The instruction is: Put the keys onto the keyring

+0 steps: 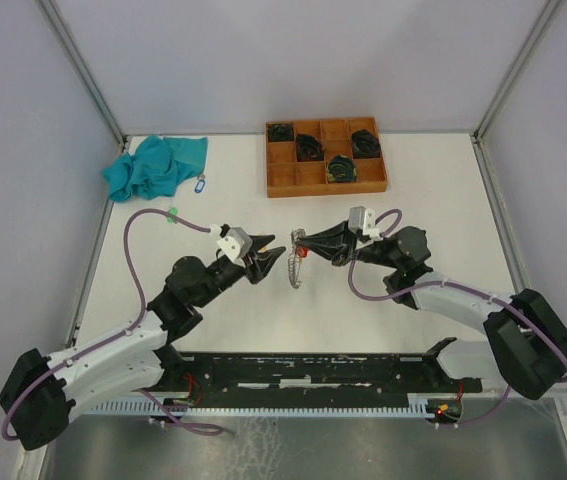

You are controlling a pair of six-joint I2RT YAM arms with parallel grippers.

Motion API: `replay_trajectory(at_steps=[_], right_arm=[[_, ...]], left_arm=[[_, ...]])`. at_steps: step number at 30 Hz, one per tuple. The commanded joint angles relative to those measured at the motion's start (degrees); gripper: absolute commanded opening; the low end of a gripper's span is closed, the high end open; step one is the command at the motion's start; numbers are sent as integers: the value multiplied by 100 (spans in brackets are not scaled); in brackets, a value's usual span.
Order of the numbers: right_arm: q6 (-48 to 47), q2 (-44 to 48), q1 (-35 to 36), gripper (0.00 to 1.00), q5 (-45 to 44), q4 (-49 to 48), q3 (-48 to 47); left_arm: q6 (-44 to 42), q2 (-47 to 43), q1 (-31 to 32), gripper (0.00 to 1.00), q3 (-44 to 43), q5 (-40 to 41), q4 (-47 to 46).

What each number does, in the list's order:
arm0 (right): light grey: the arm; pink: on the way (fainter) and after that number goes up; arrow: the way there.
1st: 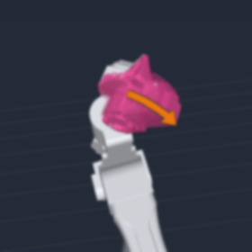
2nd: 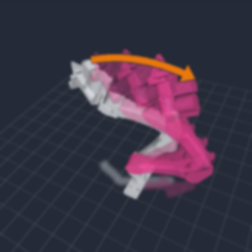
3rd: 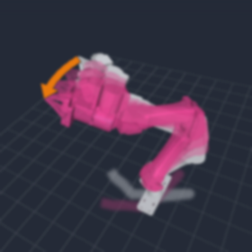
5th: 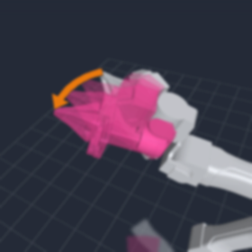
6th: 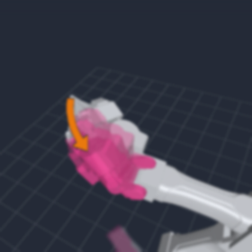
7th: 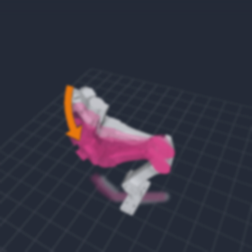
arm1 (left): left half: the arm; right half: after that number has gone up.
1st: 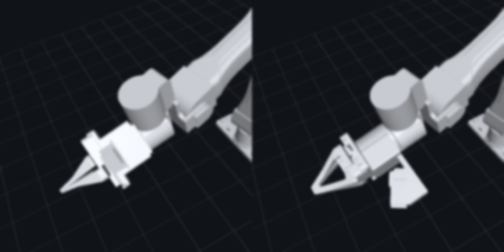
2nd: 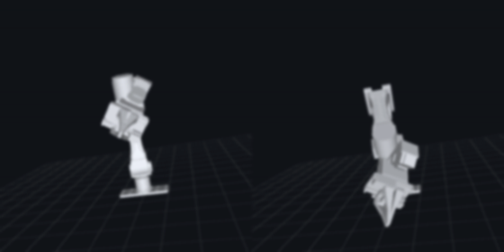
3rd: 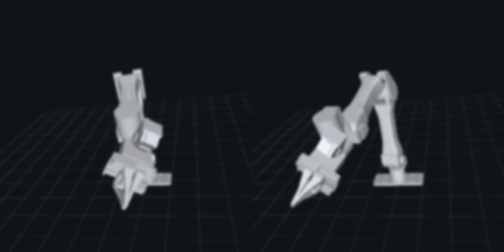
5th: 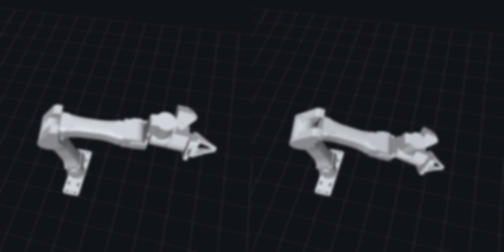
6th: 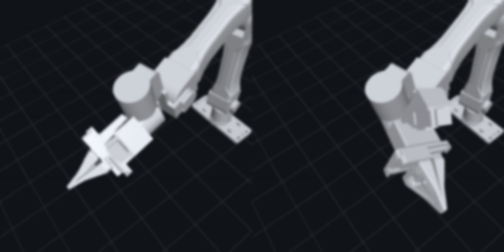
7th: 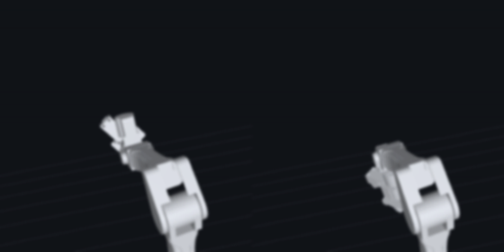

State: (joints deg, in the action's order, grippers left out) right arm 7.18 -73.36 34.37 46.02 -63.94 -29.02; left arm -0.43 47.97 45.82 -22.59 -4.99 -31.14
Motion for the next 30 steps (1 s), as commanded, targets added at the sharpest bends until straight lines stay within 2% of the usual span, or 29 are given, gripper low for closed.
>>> replay_trajectory(at_steps=[1, 6, 21, 30], right_arm=[[213, -33, -13, 1, 39, -654, -65], [266, -87, -11, 1, 39, -735, -79], [378, -168, -22, 1, 193, -758, -143], [581, -355, -12, 1, 368, -798, -234]], left_arm=[[-40, 90, -6, 46, 64, 83, -906], [-50, 324, -4, 47, 6, -364, -994], [-116, 811, -4, 45, -123, -701, -1401], [16, 1336, -8, 36, -291, -1315, -1593]])
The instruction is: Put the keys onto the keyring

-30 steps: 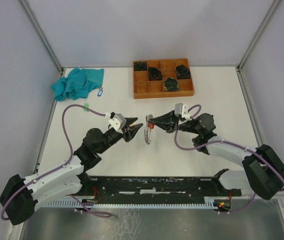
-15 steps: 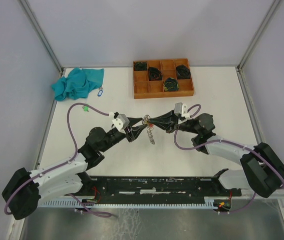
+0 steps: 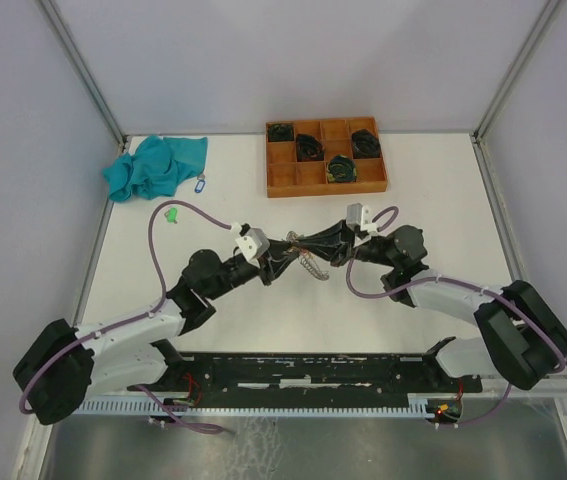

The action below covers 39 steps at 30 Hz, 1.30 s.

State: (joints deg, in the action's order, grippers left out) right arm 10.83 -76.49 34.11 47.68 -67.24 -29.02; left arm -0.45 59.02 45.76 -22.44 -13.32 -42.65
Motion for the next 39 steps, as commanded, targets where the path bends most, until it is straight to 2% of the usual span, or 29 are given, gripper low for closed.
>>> replay_trajectory(at_steps=[1, 6, 11, 15, 21, 25, 28, 32, 39], right_arm=[[166, -30, 9, 1, 206, -330, -242], [-682, 398, 10, 1, 29, 1207, -252], [-1695, 949, 10, 1, -433, 3367, -466], [-2202, 1301, 10, 1, -983, 4705, -612], [-2474, 1486, 7, 1, -1910, 6575, -1028], [-2633, 1422, 10, 1, -2262, 7315, -1245], [-2699, 1136, 16, 1, -2364, 7688, -1448], [-2728, 560, 150, 1, -2825, 7995, -1719], [-2700, -326, 672, 4, -3615, 8020, -2185]], left_arm=[[45, 240, -5, 35, -289, -488, -449], [328, -47, -4, 37, 49, 207, -436], [806, -562, 2, 43, 283, 1028, 184], [1203, -1238, -1, 46, 209, 1608, 1298], [1346, -2432, 1, 52, -543, 2672, 3615], [705, -2773, 2, 57, -1315, 3068, 4961], [16, -2858, 0, 59, -1756, 3413, 5494], [-692, -3074, 1, 59, -1650, 3806, 5467], [-933, -3625, -172, 59, -1079, 3544, 5179]])
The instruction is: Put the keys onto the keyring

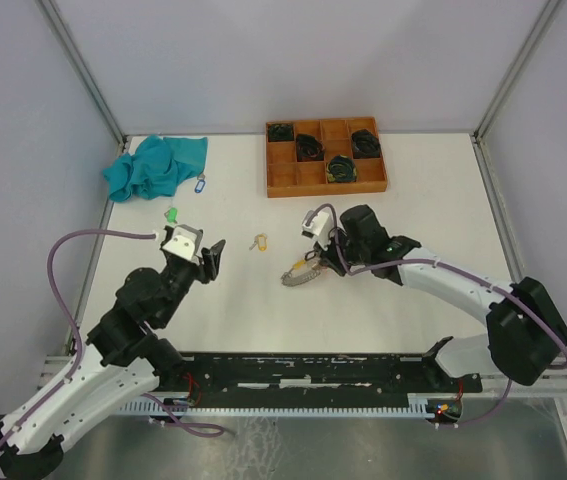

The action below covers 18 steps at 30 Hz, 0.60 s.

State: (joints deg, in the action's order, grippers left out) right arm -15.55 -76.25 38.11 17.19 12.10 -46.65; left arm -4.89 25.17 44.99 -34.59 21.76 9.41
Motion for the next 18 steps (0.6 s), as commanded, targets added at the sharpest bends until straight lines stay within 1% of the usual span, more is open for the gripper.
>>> replay_trajectory(at_steps=[1, 5, 7, 9, 15, 18], right_arm=[[-55, -494, 351, 6, -622, 122, -496], [220, -867, 473, 11, -1128, 251, -718], [441, -824, 478, 16, -1342, 255, -644], [589, -663, 470, 23, -1431, 221, -486], [1053, 51, 449, 37, -1775, 297, -73], [1470, 305, 310, 46, -1846, 196, 77]], left_arm=[[-499, -313, -96, 59, 167, -1, -52], [-517, -519, -96, 59, 233, -6, -99], [-506, -596, -96, 60, 266, -26, -114], [-491, -624, -103, 60, 282, -67, -134], [-445, -600, -124, 61, 255, -147, -150], [-420, -601, -183, 62, 255, -121, -179]])
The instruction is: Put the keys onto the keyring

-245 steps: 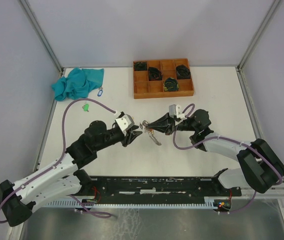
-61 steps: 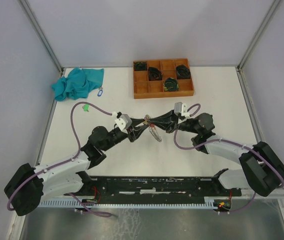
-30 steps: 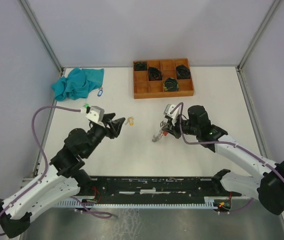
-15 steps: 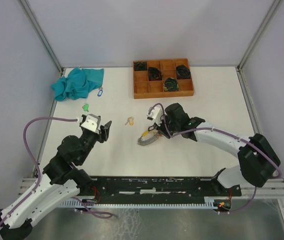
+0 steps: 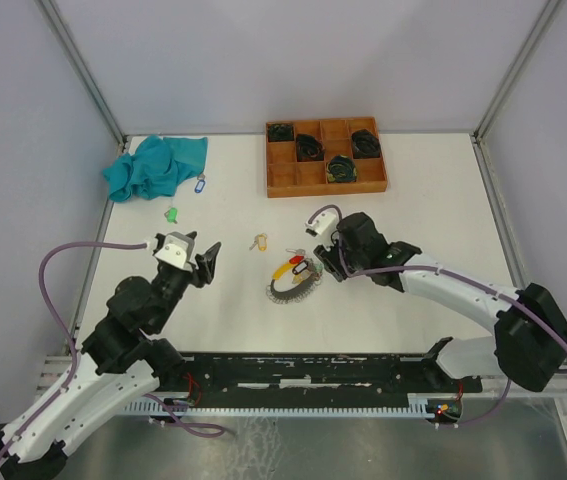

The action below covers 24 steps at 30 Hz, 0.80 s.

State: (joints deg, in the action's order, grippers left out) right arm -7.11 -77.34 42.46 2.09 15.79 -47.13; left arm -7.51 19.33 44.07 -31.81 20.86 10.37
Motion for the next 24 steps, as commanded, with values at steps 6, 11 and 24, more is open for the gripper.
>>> replay_trajectory(at_steps=[6, 11, 24], right_arm=[[1857, 362, -284, 66, -1014, 38, -172], [1999, 466, -431, 98, -1639, 515, -468], [2114, 2744, -559, 100, -3443, 1322, 15]], left_arm=[[24, -10, -352, 70, 1, 66, -373], [434, -32, -634, 80, 9, 525, -442], [1415, -498, -1195, 99, -261, 691, -167]])
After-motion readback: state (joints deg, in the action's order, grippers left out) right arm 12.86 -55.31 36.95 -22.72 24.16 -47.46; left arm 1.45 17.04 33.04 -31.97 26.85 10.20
